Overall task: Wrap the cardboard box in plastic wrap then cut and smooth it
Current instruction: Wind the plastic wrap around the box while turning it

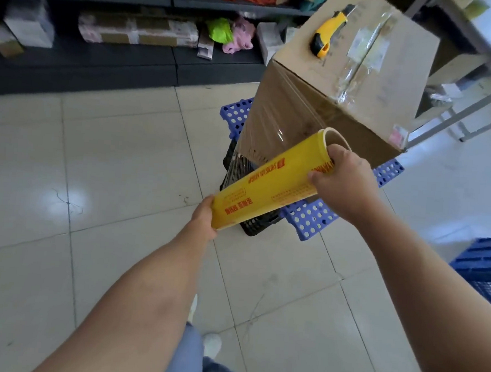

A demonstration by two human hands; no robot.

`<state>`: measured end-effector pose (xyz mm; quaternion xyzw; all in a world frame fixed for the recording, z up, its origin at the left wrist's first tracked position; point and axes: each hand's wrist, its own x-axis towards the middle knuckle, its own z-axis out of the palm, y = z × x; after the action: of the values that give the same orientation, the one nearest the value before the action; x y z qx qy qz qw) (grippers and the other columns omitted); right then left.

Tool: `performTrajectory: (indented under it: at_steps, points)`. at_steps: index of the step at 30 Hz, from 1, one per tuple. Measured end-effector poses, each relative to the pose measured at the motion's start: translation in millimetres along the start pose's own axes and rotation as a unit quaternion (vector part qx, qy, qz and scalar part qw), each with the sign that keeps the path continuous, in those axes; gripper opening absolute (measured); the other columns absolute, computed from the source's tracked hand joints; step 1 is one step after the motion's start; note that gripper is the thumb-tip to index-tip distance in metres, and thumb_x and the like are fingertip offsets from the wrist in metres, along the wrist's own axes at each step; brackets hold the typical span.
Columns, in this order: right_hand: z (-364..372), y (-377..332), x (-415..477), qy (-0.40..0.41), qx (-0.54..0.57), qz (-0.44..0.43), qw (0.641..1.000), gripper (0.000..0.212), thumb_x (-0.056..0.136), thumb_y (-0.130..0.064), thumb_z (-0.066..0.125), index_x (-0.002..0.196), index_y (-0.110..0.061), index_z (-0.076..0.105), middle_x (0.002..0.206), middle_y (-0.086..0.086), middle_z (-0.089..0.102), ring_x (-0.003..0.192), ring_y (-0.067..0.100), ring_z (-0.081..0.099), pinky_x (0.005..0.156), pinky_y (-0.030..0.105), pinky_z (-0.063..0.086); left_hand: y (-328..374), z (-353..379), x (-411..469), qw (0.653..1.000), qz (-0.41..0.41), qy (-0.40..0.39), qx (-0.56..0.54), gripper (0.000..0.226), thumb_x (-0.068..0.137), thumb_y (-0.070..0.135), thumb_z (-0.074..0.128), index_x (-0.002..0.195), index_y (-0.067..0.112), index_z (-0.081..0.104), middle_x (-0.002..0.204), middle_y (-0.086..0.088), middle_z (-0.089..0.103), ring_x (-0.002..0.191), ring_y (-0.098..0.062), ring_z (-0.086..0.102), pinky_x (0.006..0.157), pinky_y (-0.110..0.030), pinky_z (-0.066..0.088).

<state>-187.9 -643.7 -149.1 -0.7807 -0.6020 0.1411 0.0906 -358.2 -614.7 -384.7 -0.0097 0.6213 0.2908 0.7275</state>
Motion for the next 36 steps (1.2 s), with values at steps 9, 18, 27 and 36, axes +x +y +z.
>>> performTrajectory:
  at_steps: [9, 18, 27, 36]
  points:
    - [-22.6, 26.0, -7.6, -0.024, -0.04, -0.015, 0.999, 0.033, 0.089, -0.038, 0.06, 0.069, -0.018, 0.042, 0.065, -0.001, 0.043, 0.072, 0.025, 0.049, 0.061, 0.031, 0.036, -42.2, 24.9, 1.7, 0.999, 0.014, 0.015, -0.049, 0.033, 0.097, 0.012, 0.042, 0.129, 0.013, 0.045, 0.126, -0.012, 0.052, 0.111, -0.032, 0.052, 0.096, -0.047, 0.044]
    - [-39.5, 82.0, -25.1, -0.04, -0.006, -0.153, 0.987, 0.035, 0.086, -0.042, 0.061, 0.076, -0.012, 0.045, 0.069, 0.005, 0.053, 0.074, 0.029, 0.053, 0.067, 0.038, 0.044, -106.2, 56.2, -20.9, 0.982, 0.032, 0.068, -0.175, 0.085, 0.078, 0.073, 0.048, 0.144, 0.024, 0.032, 0.146, -0.005, 0.04, 0.132, -0.031, 0.04, 0.11, -0.057, 0.023]
    - [-53.9, 129.8, -28.4, -0.046, 0.055, -0.161, 0.984, 0.021, 0.087, -0.023, 0.063, 0.077, -0.009, 0.051, 0.06, -0.002, 0.047, 0.052, 0.015, 0.043, 0.05, 0.028, 0.036, -154.0, 66.4, -49.3, 0.967, 0.063, 0.07, -0.237, 0.042, 0.09, 0.033, 0.048, 0.131, 0.022, 0.046, 0.129, -0.008, 0.055, 0.113, -0.028, 0.055, 0.091, -0.039, 0.044]
    - [-68.1, 149.7, -10.5, -0.02, 0.05, -0.14, 0.989, 0.047, 0.086, -0.045, 0.06, 0.058, -0.013, 0.04, 0.054, 0.0, 0.041, 0.05, 0.016, 0.041, 0.05, 0.028, 0.035, -170.1, 99.5, -38.1, 0.99, 0.032, 0.076, -0.11, 0.085, 0.076, 0.075, 0.048, 0.142, 0.024, 0.033, 0.141, -0.01, 0.044, 0.128, -0.032, 0.045, 0.108, -0.052, 0.029]
